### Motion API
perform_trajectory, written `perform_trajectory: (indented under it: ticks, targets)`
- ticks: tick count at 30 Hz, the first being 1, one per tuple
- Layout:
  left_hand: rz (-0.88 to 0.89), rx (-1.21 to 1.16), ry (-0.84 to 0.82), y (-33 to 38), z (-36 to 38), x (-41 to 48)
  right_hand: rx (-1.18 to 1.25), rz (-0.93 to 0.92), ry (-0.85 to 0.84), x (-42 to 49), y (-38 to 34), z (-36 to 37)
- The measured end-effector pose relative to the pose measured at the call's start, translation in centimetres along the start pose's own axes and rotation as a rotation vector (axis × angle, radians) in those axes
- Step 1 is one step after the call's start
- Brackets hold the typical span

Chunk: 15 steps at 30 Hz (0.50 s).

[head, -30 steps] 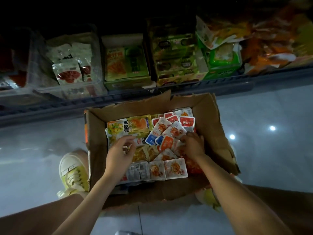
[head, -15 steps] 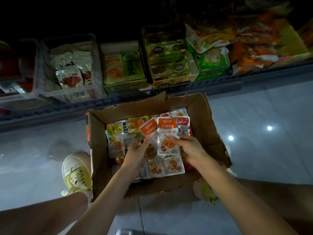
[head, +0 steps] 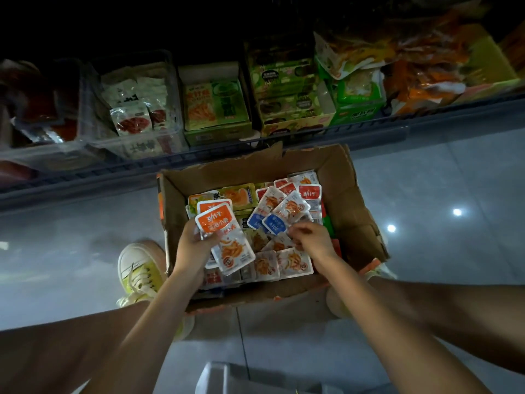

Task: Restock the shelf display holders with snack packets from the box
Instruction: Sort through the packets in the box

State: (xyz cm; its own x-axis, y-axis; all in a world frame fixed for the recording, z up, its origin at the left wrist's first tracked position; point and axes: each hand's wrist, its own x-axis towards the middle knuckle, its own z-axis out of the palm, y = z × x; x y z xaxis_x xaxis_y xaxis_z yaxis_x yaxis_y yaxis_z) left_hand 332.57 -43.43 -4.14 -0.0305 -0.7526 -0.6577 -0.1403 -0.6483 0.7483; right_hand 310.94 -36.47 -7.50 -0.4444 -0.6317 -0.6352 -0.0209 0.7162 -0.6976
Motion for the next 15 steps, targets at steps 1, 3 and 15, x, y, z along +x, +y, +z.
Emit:
perform_trajectory:
  ticks: [1,3,15]
  targets:
    - [0.000,0.007,0.022,0.1,-0.6,0.1,-0.037,0.004,0.024,0.4,0.0,-0.2]
    - [0.012,-0.002,0.034,0.4,-1.4,0.1,-0.067,0.004,0.040,0.7,-0.3,-0.5]
    - [0.309,-0.025,-0.154,9.9,-3.4,-6.8,0.007,-0.472,-0.423,-10.2,-16.4,1.9]
